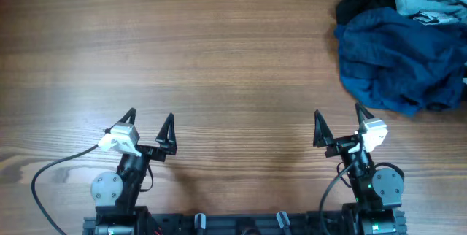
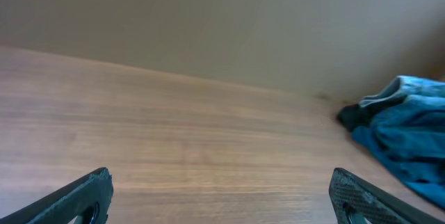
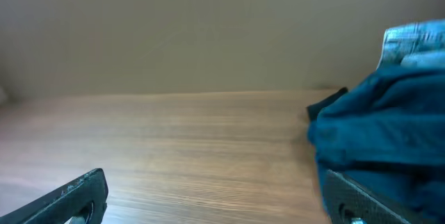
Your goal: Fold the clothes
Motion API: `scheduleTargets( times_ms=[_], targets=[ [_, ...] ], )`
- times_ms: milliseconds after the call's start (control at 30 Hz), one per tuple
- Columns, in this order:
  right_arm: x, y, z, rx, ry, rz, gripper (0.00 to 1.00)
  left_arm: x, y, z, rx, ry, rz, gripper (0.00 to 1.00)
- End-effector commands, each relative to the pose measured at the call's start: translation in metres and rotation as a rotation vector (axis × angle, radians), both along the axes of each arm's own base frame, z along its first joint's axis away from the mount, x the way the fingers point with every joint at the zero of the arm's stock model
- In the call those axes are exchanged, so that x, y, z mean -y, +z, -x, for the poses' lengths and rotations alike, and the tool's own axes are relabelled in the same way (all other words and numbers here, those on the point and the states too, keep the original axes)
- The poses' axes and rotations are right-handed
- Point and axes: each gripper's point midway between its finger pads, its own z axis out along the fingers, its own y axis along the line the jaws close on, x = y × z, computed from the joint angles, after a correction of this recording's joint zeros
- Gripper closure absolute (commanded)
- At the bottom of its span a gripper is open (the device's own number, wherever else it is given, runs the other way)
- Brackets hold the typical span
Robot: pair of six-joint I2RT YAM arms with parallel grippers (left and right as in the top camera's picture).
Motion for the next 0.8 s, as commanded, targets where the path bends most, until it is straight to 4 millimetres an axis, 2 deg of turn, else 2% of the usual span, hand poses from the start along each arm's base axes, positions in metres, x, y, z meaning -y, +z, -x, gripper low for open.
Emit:
scheduleTargets(
  times_ms=[0,100,267,367,533,567,700,767],
  targets=[
    [-0.016,0.014,0.005,0.018,0.105,-0.150,0.00,0.009,0.003,0.003,-0.015,-0.056,0.119,0.00],
    [-0.026,0.042,0.013,0.099,0.177,-0.151,0.00,0.014,0.009,0.005,-0.023,-0.089,0.187,0.00],
    [-0.023,0.096,0.022,0.177,0.169,-0.169,0.00,0.019,0.065,0.015,0.050,-0.126,0.189,0.00],
    [-0.024,0.121,0.018,0.169,0.170,-0.170,0.00,0.019,0.090,0.010,0.008,-0.122,0.192,0.00],
    [-0.033,0.162,-0.012,0.083,0.207,-0.166,0.00,0.027,0.130,-0.023,-0.158,-0.163,0.149,0.00],
    [-0.036,0.170,-0.027,0.019,0.216,-0.167,0.00,0.028,0.141,-0.038,-0.238,-0.164,0.145,0.00],
    [-0.044,0.173,-0.067,-0.207,0.227,-0.166,0.00,0.027,0.151,-0.072,-0.433,-0.168,0.099,0.00],
    [-0.045,0.169,-0.088,-0.315,0.226,-0.104,0.00,0.027,0.147,-0.090,-0.517,-0.167,0.106,0.00]
  ],
)
